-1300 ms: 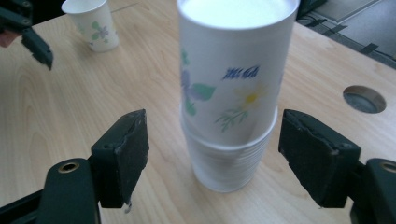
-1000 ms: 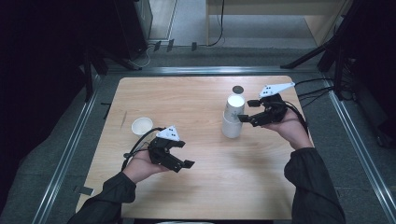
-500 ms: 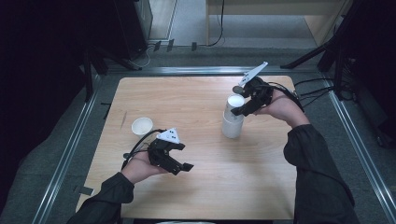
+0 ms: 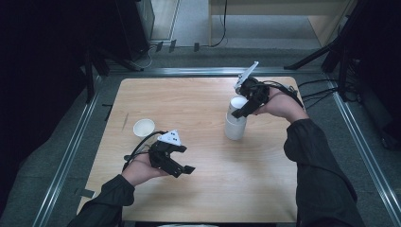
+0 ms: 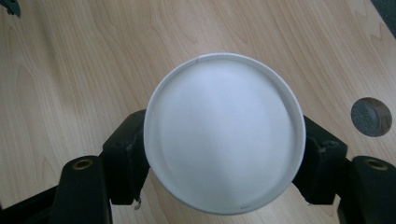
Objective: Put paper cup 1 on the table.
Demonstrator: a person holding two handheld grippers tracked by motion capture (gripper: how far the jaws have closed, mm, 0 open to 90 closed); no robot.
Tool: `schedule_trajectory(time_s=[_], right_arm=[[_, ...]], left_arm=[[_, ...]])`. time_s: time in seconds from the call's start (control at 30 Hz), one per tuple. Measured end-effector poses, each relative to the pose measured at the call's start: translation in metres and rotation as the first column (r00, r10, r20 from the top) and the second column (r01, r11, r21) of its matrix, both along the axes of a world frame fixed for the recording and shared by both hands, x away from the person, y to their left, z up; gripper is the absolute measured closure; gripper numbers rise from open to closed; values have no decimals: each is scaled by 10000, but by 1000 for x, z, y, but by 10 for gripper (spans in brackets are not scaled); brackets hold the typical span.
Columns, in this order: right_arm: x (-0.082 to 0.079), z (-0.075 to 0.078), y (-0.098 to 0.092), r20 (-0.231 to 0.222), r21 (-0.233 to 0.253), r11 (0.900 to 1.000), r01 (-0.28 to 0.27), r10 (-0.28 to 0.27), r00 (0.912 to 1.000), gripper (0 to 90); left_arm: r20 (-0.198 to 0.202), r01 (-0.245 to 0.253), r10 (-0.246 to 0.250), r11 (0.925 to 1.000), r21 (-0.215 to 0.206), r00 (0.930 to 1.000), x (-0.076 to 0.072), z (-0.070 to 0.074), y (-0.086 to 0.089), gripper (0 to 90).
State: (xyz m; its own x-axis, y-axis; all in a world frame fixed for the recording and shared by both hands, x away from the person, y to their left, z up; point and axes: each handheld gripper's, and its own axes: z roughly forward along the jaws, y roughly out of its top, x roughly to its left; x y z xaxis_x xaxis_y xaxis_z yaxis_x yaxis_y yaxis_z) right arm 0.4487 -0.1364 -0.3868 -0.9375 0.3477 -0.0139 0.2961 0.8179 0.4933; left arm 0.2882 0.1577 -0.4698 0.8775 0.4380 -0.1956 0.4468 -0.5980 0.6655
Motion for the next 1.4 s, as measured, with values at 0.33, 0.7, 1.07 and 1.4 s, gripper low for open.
schedule_trajectory(time_s=[0.33,0.7,1.07,1.4], right_arm=[[-3,4,1,73,-163,9998,73,-72,9999,318],[-3,10,2,157,-312,9995,18,-14,9999,332],[-2,17,5,-18,-558,9980,304,-306,9995,332],[-2,21,3,-25,-406,9987,303,-305,9995,327]], left_arm=[[-39,74,-73,9999,74,10000,0,0,-1,136],[-34,71,-71,10000,64,10000,0,0,0,136],[-71,78,-77,10000,62,9999,0,0,0,136],[-60,116,-115,9999,101,9999,0,-1,-1,136]])
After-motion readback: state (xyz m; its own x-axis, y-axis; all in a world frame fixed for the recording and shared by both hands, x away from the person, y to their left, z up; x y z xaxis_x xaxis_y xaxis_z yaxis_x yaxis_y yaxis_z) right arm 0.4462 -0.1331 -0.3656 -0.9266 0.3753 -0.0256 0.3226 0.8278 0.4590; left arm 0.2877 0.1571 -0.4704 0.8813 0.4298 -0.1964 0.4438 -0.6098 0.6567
